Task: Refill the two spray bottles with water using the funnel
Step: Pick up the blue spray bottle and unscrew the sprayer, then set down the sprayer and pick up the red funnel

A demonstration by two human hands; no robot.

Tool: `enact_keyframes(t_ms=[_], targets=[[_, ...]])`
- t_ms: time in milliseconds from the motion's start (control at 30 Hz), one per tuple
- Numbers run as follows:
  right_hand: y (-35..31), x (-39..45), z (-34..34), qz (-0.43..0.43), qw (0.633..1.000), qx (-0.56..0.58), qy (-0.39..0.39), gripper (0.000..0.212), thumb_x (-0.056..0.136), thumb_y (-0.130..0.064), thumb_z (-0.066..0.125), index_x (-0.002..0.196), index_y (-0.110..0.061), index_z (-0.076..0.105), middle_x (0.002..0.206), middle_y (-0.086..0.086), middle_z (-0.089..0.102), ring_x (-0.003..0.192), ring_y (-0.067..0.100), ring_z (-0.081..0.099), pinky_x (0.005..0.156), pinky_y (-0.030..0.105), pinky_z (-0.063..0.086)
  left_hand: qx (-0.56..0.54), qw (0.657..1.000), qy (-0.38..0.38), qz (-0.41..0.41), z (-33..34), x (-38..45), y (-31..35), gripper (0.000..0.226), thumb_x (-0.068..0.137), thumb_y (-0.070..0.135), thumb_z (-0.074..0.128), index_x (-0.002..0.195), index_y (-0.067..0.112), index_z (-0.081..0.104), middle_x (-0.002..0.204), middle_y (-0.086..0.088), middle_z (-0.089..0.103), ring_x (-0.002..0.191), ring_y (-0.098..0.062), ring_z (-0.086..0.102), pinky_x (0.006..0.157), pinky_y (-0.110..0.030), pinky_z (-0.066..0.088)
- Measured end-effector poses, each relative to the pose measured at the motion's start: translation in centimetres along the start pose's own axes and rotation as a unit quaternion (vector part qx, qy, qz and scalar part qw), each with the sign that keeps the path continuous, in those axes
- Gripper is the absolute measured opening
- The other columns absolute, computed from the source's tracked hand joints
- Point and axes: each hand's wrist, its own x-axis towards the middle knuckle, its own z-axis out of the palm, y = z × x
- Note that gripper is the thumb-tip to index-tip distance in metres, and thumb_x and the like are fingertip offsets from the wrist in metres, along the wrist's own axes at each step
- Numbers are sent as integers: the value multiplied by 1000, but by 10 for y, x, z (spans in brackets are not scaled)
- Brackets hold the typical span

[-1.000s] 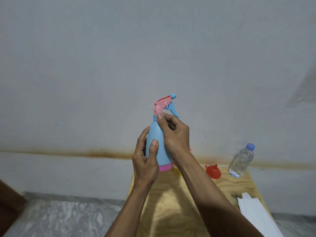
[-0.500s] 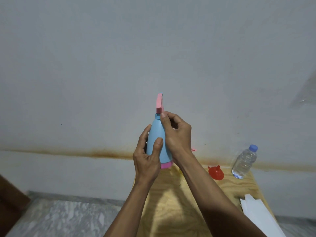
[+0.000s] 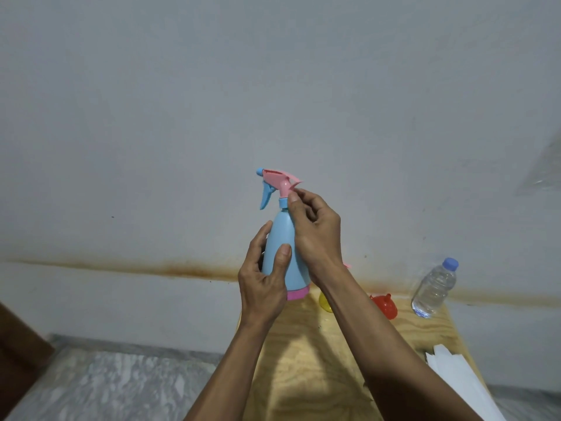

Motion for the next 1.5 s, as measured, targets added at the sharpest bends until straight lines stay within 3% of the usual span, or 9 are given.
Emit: enact_keyframes(t_ms=[100,300,400,500,733,867,1067,1300,1500], targets=[[0,-2,0,-10,1000,-12,-15,29,83,-40,78,106,-24,71,99,-12,73,92,6,68,83,29,58,7,1000,3,2,-2,-1,1,50,84,51,68,132,42,55,128,7,66,113,-12,67,87,-36,61],[0,-5,6,40,999,8,-31,25,85,-40,77,101,-22,72,91,-2,76,84,16,71,84,48,59,29,999,-30,11,-18,0,-4,76,72,51,79,140,30,54,132,14,62,117,-12,63,87,-33,60],[-3,-8,9,59,996,59,-18,21,89,-34,74,103,-18,71,88,1,76,76,8,65,81,40,57,55,998,-40,9,-28,-2,-11,73,73,49,80,139,35,54,132,18,60,115,-11,63,86,-34,61],[-7,-6,9,61,993,97,27,22,90,-31,73,107,-18,70,81,-5,66,73,5,56,75,30,50,70,996,-41,-20,-38,-9,-25,69,75,47,80,138,42,53,130,19,60,113,-9,62,86,-37,61],[-11,4,-32,31,966,205,154,23,89,-22,75,108,-11,67,80,-2,66,78,13,60,69,27,51,86,991,-50,-90,-51,-32,-64,70,76,42,80,140,38,51,133,12,60,113,-10,64,84,-47,61],[36,-4,-84,75,964,147,208,30,86,-22,78,108,-6,66,79,1,70,74,13,65,68,25,53,100,986,-45,-128,-54,-41,-83,81,67,51,81,140,36,51,134,5,60,113,-17,65,85,-50,60],[151,-54,-128,213,957,35,195,11,87,-15,77,92,-8,70,73,6,66,63,15,57,60,27,50,149,977,-39,-148,-49,-56,-108,81,64,58,78,138,39,51,133,13,53,116,-12,61,89,-48,59],[251,-94,-142,304,933,-138,134,20,85,-39,75,73,-24,73,69,4,73,63,14,65,68,43,57,194,964,-40,-176,-31,-87,-152,73,67,54,79,133,36,55,125,27,53,119,-13,58,93,-52,56],[308,-110,-146,315,916,-242,56,38,92,-36,68,70,-6,66,58,6,57,58,17,54,56,32,33,234,952,-62,-186,-22,-119,-201,74,73,50,77,138,28,52,134,9,56,122,-11,57,95,-49,54]])
